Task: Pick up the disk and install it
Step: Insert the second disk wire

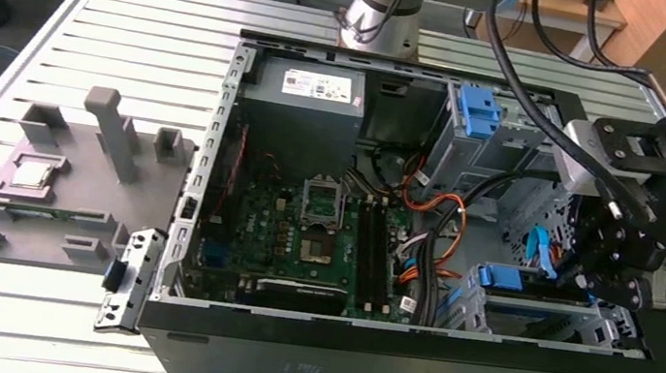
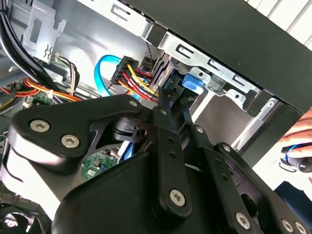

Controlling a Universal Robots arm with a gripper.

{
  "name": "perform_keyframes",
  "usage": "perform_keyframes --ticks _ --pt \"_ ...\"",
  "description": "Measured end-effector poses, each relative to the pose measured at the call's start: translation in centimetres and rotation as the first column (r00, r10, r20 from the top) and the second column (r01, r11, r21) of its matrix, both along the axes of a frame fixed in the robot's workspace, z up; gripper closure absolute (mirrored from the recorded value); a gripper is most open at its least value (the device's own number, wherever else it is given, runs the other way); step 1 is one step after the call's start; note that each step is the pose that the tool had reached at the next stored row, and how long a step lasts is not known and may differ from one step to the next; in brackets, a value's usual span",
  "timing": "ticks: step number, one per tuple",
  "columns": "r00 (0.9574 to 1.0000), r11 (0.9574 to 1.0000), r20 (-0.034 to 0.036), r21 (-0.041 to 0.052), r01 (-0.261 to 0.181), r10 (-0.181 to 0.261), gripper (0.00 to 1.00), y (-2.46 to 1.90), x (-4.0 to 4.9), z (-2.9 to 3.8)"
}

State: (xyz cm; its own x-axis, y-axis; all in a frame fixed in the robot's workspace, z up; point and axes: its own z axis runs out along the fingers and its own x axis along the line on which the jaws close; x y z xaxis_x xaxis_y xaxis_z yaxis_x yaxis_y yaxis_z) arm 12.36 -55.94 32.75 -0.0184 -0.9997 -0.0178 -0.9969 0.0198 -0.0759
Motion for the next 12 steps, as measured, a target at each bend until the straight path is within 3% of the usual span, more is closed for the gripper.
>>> perform_keyframes --ticks 3,10,12 --pt "1.0 1.0 0.0 0.0001 0.0 0.0 0.76 0.0 0.0 0.45" --pt "1.0 1.0 0.0 0.0001 0.0 0.0 0.76 0.0 0.0 2.62" --pt "1.0 1.0 0.0 0.0002 0.0 0.0 0.76 0.0 0.0 2.83"
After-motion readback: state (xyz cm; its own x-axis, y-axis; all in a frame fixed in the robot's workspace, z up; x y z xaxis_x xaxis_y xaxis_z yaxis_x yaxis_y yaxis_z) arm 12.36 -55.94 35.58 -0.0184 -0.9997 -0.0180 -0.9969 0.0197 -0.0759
